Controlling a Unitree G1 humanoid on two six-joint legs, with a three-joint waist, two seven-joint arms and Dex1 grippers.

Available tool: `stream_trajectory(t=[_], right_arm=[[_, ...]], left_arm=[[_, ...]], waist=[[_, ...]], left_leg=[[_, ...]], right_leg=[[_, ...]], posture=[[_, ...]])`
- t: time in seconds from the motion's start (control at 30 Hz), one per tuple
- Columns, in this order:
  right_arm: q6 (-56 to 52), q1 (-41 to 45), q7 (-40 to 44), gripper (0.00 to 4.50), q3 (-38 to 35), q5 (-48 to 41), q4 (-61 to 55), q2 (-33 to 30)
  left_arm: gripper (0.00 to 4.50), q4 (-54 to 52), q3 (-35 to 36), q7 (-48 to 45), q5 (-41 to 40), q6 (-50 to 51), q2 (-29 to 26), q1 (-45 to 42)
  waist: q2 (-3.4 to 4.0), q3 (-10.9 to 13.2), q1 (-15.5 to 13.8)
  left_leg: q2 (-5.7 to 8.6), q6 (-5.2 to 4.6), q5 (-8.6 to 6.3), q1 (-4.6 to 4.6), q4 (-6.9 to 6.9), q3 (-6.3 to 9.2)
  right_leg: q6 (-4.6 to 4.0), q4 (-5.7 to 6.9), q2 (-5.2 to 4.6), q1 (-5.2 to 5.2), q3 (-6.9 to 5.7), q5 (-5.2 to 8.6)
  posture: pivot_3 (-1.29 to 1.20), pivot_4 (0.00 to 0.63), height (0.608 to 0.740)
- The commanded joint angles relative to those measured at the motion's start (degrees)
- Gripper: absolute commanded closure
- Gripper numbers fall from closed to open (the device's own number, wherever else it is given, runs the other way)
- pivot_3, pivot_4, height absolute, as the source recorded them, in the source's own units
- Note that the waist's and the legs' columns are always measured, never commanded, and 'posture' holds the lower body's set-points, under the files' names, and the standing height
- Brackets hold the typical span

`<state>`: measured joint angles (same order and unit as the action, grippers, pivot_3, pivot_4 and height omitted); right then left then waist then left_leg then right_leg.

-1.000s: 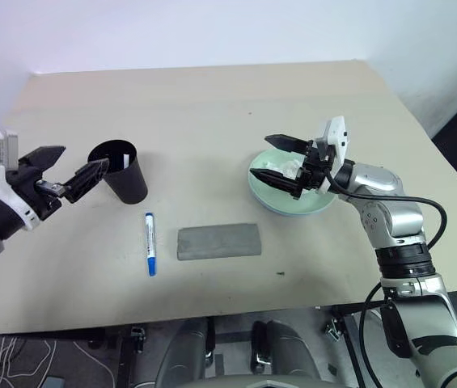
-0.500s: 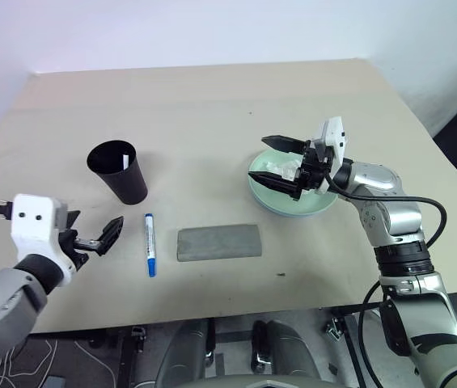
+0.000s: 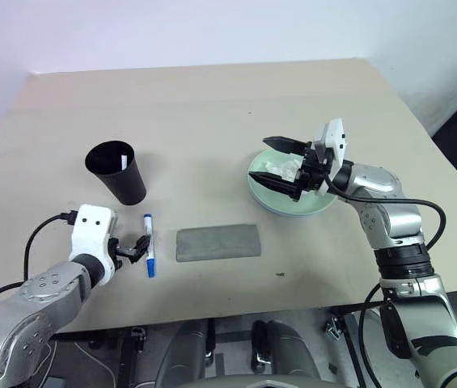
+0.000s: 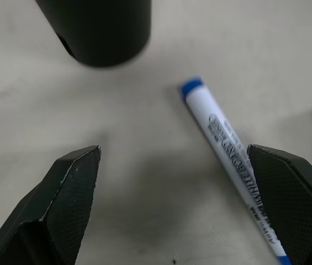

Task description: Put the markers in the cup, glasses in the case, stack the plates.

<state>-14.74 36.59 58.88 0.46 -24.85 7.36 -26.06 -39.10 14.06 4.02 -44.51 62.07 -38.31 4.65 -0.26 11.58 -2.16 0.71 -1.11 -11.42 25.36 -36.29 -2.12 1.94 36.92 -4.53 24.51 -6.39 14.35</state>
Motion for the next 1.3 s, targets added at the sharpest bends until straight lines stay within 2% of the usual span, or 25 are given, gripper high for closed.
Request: stream_trajectory(t=[0.03, 0.2, 0.33, 0.37, 0.5, 0.77, 0.8, 0.9, 0.97, 1.03, 1.1, 1.13, 1.2, 1.3], right_arm=[[0.7, 0.1, -0.5, 0.0, -1.1, -0.4, -2.6, 0.0], [0.7, -0.3, -0.9, 0.0, -1.5, -0.5, -2.9, -0.4], [0.7, -0.9, -1.3, 0.0, -1.5, -0.4, -3.4, -0.5], [0.7, -1.1, -1.4, 0.0, -1.5, -0.4, -3.5, -0.6], [0.5, -1.4, -1.5, 0.0, -1.6, -0.5, -4.0, -0.9], [0.7, -1.1, -1.4, 0.0, -1.7, -0.4, -3.8, -1.7], [0.8, -1.0, -1.4, 0.0, -1.7, -0.3, -3.7, -1.7], [1.1, -0.9, -1.4, 0.0, -1.6, -0.3, -3.4, -1.7], [1.3, -0.8, -1.4, 0.0, -1.6, -0.2, -3.3, -1.7], [1.5, -0.8, -1.4, 0.0, -1.7, -0.1, -3.3, -1.8], [1.5, -0.7, -1.4, 0.0, -1.8, -0.2, -3.4, -1.9], [1.4, -0.7, -1.5, 0.0, -1.9, -0.3, -3.6, -2.0], [1.3, -0.8, -1.5, 0.0, -2.0, -0.4, -3.9, -2.1], [1.1, -1.1, -1.4, 0.0, -2.2, -0.6, -4.4, -2.5]], left_arm=[[0.06, 0.8, -1.5, 0.9, 2.0, 3.2, 0.8, -3.1], [0.06, 2.1, -3.0, 1.6, 2.2, 12.6, 2.3, -8.7], [0.06, 2.4, -3.7, 0.6, 3.3, 20.2, 1.3, -12.3], [0.23, 3.0, -3.9, 0.9, 4.3, 21.7, 1.2, -13.2], [1.29, 5.0, -3.1, 0.1, 6.6, 24.7, 1.2, -15.1], [4.08, 4.9, -4.1, -2.4, 8.8, 24.9, 1.2, -16.6], [4.21, 4.8, -4.2, -2.7, 9.1, 24.5, 1.0, -16.8], [4.2, 4.7, -4.5, -4.5, 10.0, 22.6, 0.0, -17.3], [4.2, 3.9, -4.2, -6.3, 11.1, 17.9, -0.6, -17.3], [4.2, 4.3, -1.1, -8.6, 10.8, 12.2, 1.5, -17.1], [4.2, 5.7, 5.8, -12.4, 5.9, 7.8, 7.0, -17.0], [4.2, 7.4, 8.4, -16.2, 1.7, 8.4, 8.1, -17.5], [4.2, 9.3, 9.9, -23.3, -2.9, 6.8, 7.8, -18.1], [4.2, 10.3, 9.7, -29.4, -3.7, 0.9, 6.8, -18.6]], waist=[[0.0, 0.0, 0.0], [-0.01, 0.0, -0.2], [-0.01, 0.0, 0.0], [-0.01, 0.0, 0.0], [0.0, 0.0, 0.0], [0.0, 0.0, 0.5], [0.01, 0.0, 0.5], [0.0, 0.0, 0.6], [0.01, 0.0, 0.6], [0.0, 0.0, 0.5], [0.0, 0.0, 0.3], [-0.03, 0.0, 0.1], [-0.03, 0.0, 0.0], [-0.05, 0.0, -0.1]], left_leg=[[0.0, -0.01, 0.01, 0.0, 0.01, 0.0], [0.0, -0.02, 0.01, -0.02, -0.09, 0.0], [0.0, -0.02, 0.02, -0.05, -0.2, 0.0], [0.0, -0.01, 0.01, -0.05, -0.21, 0.0], [-0.01, 0.01, 0.0, -0.1, -0.21, 0.0], [-0.32, 0.22, 0.07, -0.27, -0.09, 0.0], [-0.33, 0.23, 0.08, -0.29, -0.07, 0.0], [-0.34, 0.24, 0.09, -0.31, 0.01, 0.0], [-0.36, 0.26, 0.09, -0.31, 0.01, 0.0], [-0.36, 0.26, 0.1, -0.27, 0.0, -0.01], [-0.36, 0.27, 0.1, -0.19, -0.02, -0.07], [-0.36, 0.26, 0.1, -0.11, -0.05, -0.09], [-0.36, 0.24, 0.11, 0.03, -0.1, -0.12], [-0.35, 0.09, 0.15, 0.1, -0.03, -0.21]], right_leg=[[0.0, 0.01, 0.01, 0.01, 0.0, 0.0], [0.01, 0.07, 0.01, -0.04, 0.0, -0.01], [0.05, 0.11, 0.01, -0.11, -0.01, -0.04], [0.03, 0.11, 0.01, -0.11, -0.01, -0.05], [0.02, 0.15, 0.01, -0.13, 0.0, -0.07], [-0.12, 0.21, 0.28, -0.13, 0.0, -0.14], [-0.12, 0.21, 0.29, -0.14, 0.0, -0.13], [-0.14, 0.21, 0.29, -0.13, 0.0, -0.14], [-0.2, 0.2, 0.29, -0.12, -0.01, -0.12], [-0.34, 0.18, 0.29, -0.09, -0.01, -0.08], [-0.51, 0.07, 0.26, -0.07, 0.0, -0.18], [-0.49, 0.01, 0.24, -0.04, 0.0, -0.2], [-0.36, -0.1, 0.23, 0.01, 0.0, -0.27], [-0.34, -0.29, 0.23, 0.01, -0.01, -0.28]], posture=[[0.0, 0.15, 0.74], [0.0, 0.15, 0.74], [0.0, 0.15, 0.74], [0.0, 0.15, 0.74], [0.0, 0.15, 0.74], [0.0, 0.15, 0.74], [0.0, 0.15, 0.74], [0.0, 0.15, 0.74], [0.0, 0.15, 0.74], [0.0, 0.15, 0.74], [0.0, 0.15, 0.74], [0.0, 0.15, 0.74], [0.0, 0.15, 0.74], [0.0, 0.15, 0.74]])
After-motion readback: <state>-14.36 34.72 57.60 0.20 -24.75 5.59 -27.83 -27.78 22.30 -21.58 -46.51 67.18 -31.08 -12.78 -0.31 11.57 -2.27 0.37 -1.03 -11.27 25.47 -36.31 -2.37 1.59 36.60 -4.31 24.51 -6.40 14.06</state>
